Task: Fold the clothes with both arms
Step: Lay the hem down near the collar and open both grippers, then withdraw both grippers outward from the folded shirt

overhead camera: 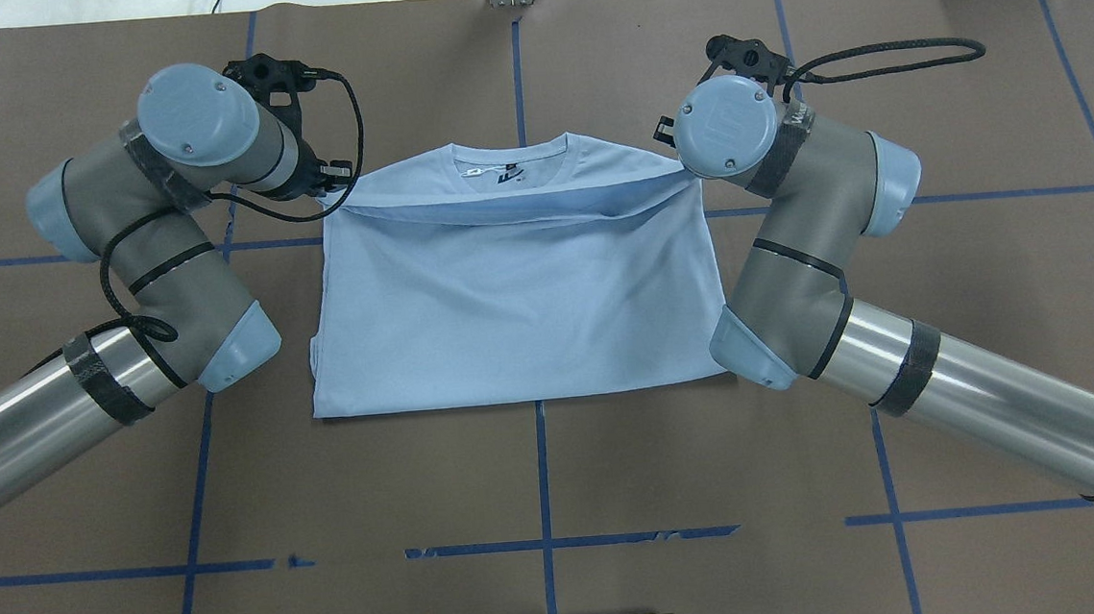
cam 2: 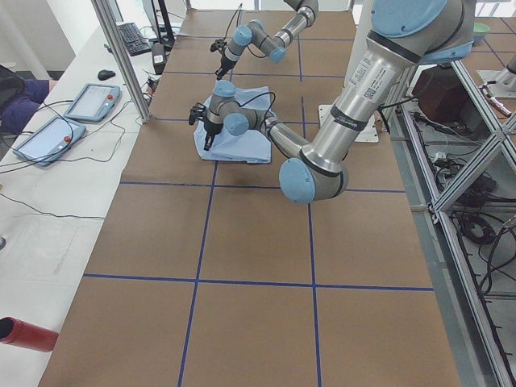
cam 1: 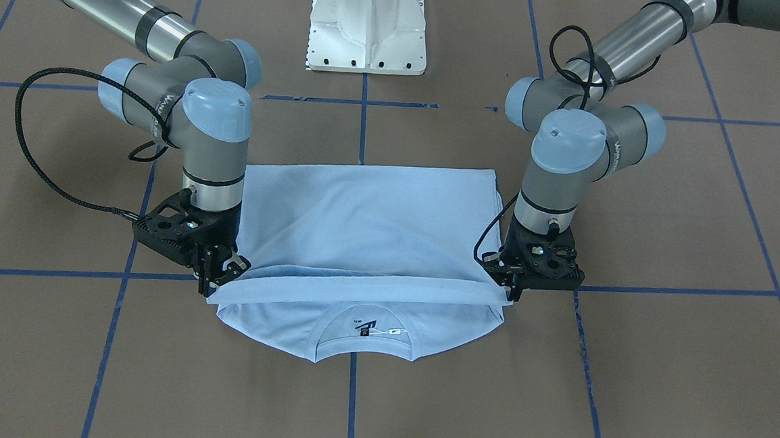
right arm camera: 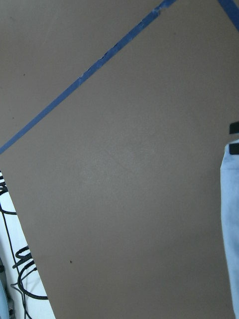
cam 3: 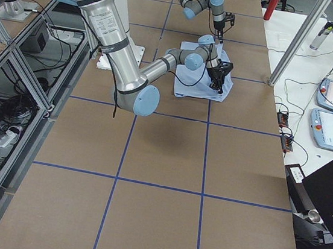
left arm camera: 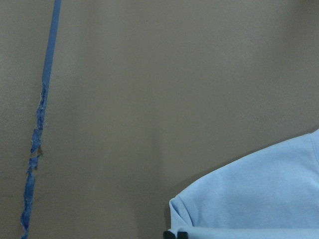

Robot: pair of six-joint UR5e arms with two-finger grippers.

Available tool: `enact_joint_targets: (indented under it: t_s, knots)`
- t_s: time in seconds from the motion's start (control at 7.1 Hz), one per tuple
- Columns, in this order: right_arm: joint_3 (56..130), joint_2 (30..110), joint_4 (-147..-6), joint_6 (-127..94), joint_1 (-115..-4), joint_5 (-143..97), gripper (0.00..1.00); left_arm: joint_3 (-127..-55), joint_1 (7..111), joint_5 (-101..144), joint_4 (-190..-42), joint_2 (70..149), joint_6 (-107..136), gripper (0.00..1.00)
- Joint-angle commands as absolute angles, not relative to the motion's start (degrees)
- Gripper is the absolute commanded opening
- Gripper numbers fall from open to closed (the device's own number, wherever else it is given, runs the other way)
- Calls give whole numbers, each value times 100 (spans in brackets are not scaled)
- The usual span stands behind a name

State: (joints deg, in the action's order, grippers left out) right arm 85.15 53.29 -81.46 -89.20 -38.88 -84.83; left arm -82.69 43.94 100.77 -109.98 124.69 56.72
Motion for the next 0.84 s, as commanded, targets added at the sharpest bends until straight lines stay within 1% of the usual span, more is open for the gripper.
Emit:
enact_joint_targets:
  t_s: [0.0,0.14,0.28,0.42,0.7]
  knots:
    - [8569,5291,-7939,-8118,-4076,-9021,100,-8427,4395,10107,-11336,12271,5423,100]
    - [8578,5378,-7667,-7660,-4357,-9836,100,-8794,4351,10134,-11503,11956,5432,100]
    - [8752,5544,-7629,-7325,-4490,-10096,100,-9268,4255,10134,-11522,11588,5475,100]
    - [8945,5685,-7629,-6999,-4552,-10151,100,-9803,3984,10134,-11522,11158,5519,100]
    - [8974,5722,-7620,-6987,-4553,-10125,100,-10561,3344,10073,-11662,10427,6228,100]
